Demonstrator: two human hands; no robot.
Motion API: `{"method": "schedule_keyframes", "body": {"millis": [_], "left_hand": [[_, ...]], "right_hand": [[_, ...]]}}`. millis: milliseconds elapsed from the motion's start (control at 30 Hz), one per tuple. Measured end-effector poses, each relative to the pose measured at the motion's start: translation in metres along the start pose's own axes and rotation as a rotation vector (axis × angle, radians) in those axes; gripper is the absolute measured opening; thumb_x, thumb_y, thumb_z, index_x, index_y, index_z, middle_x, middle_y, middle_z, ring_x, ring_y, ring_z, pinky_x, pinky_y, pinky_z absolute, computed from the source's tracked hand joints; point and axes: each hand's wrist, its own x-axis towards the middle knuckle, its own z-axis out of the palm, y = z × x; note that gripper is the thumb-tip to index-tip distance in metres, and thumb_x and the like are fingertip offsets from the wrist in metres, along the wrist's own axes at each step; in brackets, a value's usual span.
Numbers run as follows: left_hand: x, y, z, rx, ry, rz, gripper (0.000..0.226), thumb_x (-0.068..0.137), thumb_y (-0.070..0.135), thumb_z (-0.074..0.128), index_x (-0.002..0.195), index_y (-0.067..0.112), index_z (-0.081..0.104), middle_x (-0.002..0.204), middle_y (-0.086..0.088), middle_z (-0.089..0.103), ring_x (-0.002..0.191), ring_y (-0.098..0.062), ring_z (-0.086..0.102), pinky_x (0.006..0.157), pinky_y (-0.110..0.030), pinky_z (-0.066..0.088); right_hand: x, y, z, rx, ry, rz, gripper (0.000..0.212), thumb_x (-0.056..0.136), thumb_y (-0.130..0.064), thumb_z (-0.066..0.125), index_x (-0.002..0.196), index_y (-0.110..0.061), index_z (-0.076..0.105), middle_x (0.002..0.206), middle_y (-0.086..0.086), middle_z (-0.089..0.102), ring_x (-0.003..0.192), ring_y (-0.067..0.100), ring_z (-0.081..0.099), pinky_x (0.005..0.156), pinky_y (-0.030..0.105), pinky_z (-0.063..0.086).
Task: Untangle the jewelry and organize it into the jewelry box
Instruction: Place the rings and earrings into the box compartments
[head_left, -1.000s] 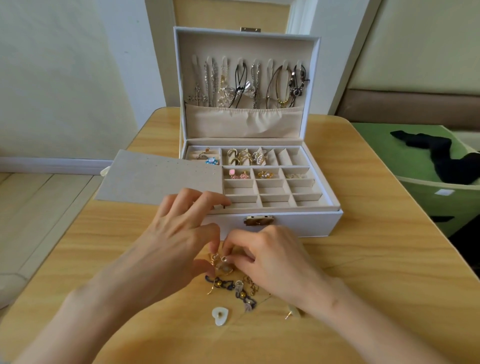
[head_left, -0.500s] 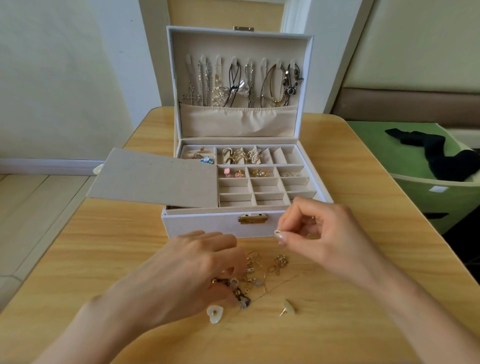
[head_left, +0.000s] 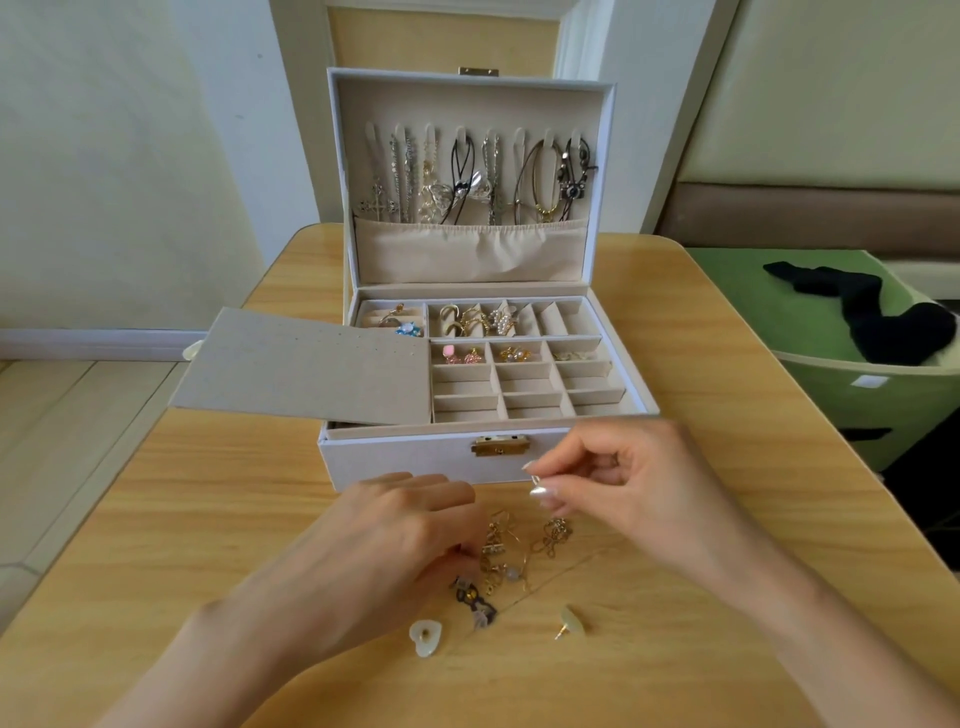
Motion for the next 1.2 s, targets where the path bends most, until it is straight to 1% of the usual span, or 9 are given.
{"method": "schedule_keyframes", "body": {"millis": [133, 333, 567, 733, 833, 933, 1000, 1033, 1200], "left_hand": [[0.000, 0.003, -0.006, -0.038, 0.076, 0.009, 0.009, 0.086, 0.033, 0.051, 0.078, 0.028, 0.053, 0.076, 0.017, 0.050, 0.065, 0.001, 0.039, 0.059, -0.008, 0.025], [0.000, 0.004, -0.017, -0.111, 0.214, -0.007, 0.012, 0.089, 0.033, 0.051, 0.083, 0.026, 0.058, 0.079, 0.018, 0.052, 0.064, 0.014, 0.033, 0.055, -0.006, 0.029], [-0.001, 0.003, -0.017, -0.121, 0.218, -0.024, 0.007, 0.088, 0.034, 0.051, 0.084, 0.031, 0.056, 0.080, 0.022, 0.051, 0.065, 0.019, 0.036, 0.056, -0.004, 0.029], [0.012, -0.004, -0.029, -0.204, 0.300, -0.054, 0.014, 0.084, 0.043, 0.052, 0.083, 0.031, 0.059, 0.078, 0.021, 0.056, 0.058, -0.001, 0.049, 0.054, -0.012, 0.040], [0.034, -0.019, -0.044, -0.254, 0.386, -0.156, 0.018, 0.078, 0.050, 0.053, 0.077, 0.033, 0.058, 0.071, 0.016, 0.060, 0.059, -0.009, 0.050, 0.051, -0.017, 0.040], [0.058, -0.034, -0.047, -0.191, 0.433, -0.294, 0.015, 0.077, 0.041, 0.069, 0.070, 0.031, 0.059, 0.061, 0.018, 0.055, 0.056, -0.011, 0.048, 0.051, -0.024, 0.037], [0.071, -0.045, -0.044, -0.158, 0.407, -0.397, 0.015, 0.077, 0.033, 0.072, 0.069, 0.031, 0.060, 0.062, 0.018, 0.054, 0.055, -0.004, 0.045, 0.053, -0.025, 0.034], [0.076, -0.050, -0.043, -0.145, 0.383, -0.429, 0.015, 0.077, 0.032, 0.072, 0.069, 0.031, 0.060, 0.065, 0.017, 0.053, 0.057, -0.001, 0.045, 0.055, -0.026, 0.033], [0.082, -0.060, -0.041, -0.097, 0.267, -0.489, 0.014, 0.076, 0.031, 0.074, 0.069, 0.030, 0.062, 0.072, 0.012, 0.052, 0.065, -0.008, 0.042, 0.061, -0.027, 0.033]], "right_hand": [[0.000, -0.001, 0.000, -0.075, 0.023, -0.040, 0.021, 0.069, 0.002, 0.078, 0.069, -0.018, 0.074, 0.073, -0.002, 0.070, 0.064, 0.017, 0.067, 0.065, 0.037, 0.057], [0.001, -0.004, -0.002, -0.063, 0.015, -0.052, 0.025, 0.072, 0.010, 0.072, 0.070, -0.015, 0.075, 0.072, -0.003, 0.070, 0.061, 0.012, 0.066, 0.060, 0.021, 0.054], [0.000, -0.005, -0.003, -0.041, -0.005, -0.047, 0.031, 0.080, 0.009, 0.065, 0.080, -0.020, 0.075, 0.077, -0.007, 0.072, 0.066, 0.011, 0.069, 0.062, 0.023, 0.056], [0.010, -0.014, -0.007, -0.031, 0.021, -0.083, 0.026, 0.075, 0.004, 0.072, 0.083, -0.020, 0.073, 0.078, -0.002, 0.069, 0.072, 0.013, 0.065, 0.066, 0.028, 0.056], [0.031, -0.022, -0.009, -0.055, 0.057, -0.122, 0.028, 0.072, 0.007, 0.073, 0.086, -0.017, 0.069, 0.074, 0.000, 0.067, 0.071, 0.016, 0.063, 0.067, 0.030, 0.055], [0.056, -0.026, -0.003, -0.122, 0.083, -0.147, 0.028, 0.070, 0.005, 0.075, 0.086, -0.015, 0.064, 0.067, -0.003, 0.067, 0.058, 0.003, 0.056, 0.059, 0.015, 0.045], [0.072, -0.025, 0.005, -0.188, 0.102, -0.155, 0.027, 0.070, 0.004, 0.075, 0.084, -0.016, 0.063, 0.065, -0.004, 0.067, 0.054, -0.001, 0.053, 0.057, 0.008, 0.039], [0.080, -0.024, 0.008, -0.235, 0.113, -0.167, 0.026, 0.071, 0.003, 0.074, 0.084, -0.017, 0.063, 0.065, -0.004, 0.067, 0.055, -0.001, 0.054, 0.057, 0.009, 0.039], [0.102, -0.014, 0.020, -0.452, 0.110, -0.167, 0.026, 0.071, 0.001, 0.070, 0.086, -0.019, 0.065, 0.068, -0.003, 0.070, 0.072, 0.015, 0.063, 0.070, 0.035, 0.050]]}}
